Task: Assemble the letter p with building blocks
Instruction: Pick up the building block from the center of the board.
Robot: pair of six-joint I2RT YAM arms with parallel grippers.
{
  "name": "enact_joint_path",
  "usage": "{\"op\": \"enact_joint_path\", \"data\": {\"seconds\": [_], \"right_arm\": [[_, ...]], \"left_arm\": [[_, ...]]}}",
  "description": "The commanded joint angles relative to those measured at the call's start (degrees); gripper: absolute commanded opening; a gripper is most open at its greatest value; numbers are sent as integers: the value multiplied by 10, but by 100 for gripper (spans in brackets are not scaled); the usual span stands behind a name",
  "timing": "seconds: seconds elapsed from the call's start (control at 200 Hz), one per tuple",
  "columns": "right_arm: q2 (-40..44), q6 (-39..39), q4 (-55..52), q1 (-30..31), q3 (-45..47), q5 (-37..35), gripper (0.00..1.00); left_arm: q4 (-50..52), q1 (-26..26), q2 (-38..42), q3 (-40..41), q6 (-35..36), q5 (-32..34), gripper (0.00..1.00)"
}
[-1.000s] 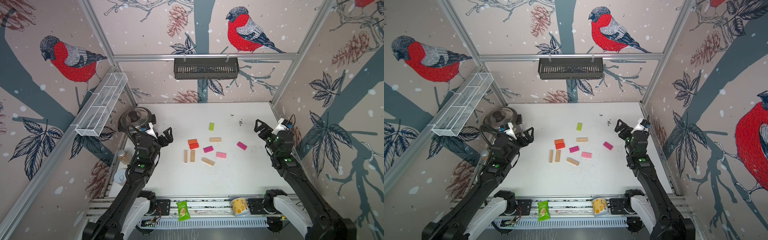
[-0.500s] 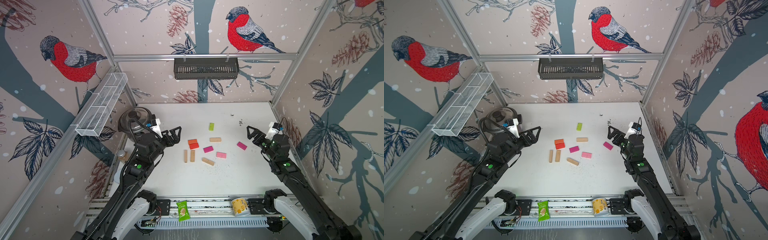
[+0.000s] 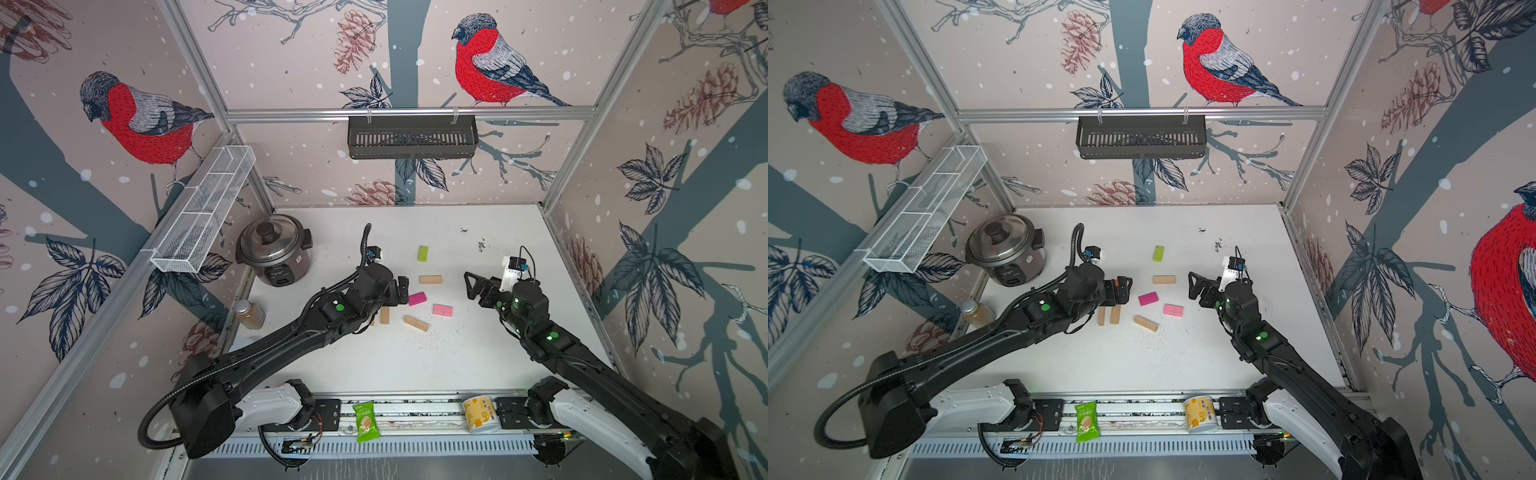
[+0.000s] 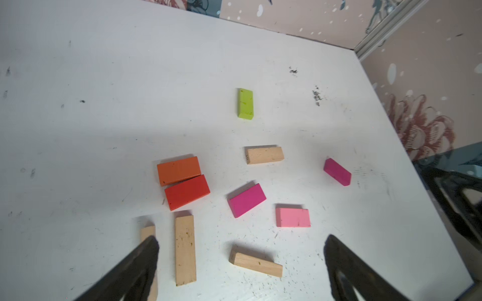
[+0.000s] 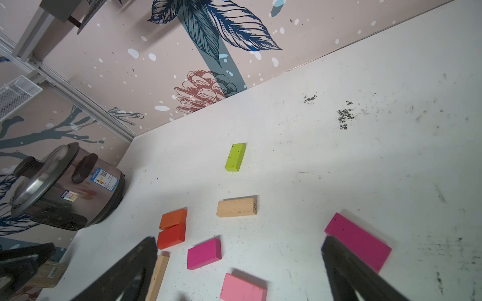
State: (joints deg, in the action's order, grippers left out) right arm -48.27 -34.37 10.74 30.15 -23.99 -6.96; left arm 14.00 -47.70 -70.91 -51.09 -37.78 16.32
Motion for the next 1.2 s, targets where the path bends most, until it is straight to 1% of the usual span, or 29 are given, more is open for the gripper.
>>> {"op": "enact_joint_path", "data": {"seconds": [0.0,0.06,0.13,0.155,0.23,0.325,0.43,0.485,0.605,0.69,0.896,1.196], "right_arm": [[-10,18,47,19,7,-60,100],[-16,17,52,25,8,-64,100],[-21,16,59,27,10,-65,100],[-22,15,58,27,10,-64,100],[-23,13,55,29,8,-61,100],[-22,11,60,29,10,-56,100],[-22,13,57,29,8,-59,100],[-21,13,57,29,8,-59,100],[-22,12,60,30,8,-49,100],[-24,11,61,29,9,-48,100],[-29,9,64,30,8,-42,100],[-33,6,62,29,5,-42,100]], "left_arm": [[6,2,-44,-14,-26,57,98],[14,14,-82,-31,-33,56,98],[47,24,-134,-57,-69,61,98],[62,28,-152,-82,-74,66,98],[79,39,-205,-119,-72,66,98],[89,59,-263,-158,-66,41,97],[98,75,-310,-185,-69,29,98],[97,86,-327,-188,-75,24,97],[80,112,-354,-188,-73,-20,97],[89,124,-380,-210,-65,-41,93],[110,129,-421,-249,-57,-42,87],[124,127,-438,-248,-69,-28,80]]}}
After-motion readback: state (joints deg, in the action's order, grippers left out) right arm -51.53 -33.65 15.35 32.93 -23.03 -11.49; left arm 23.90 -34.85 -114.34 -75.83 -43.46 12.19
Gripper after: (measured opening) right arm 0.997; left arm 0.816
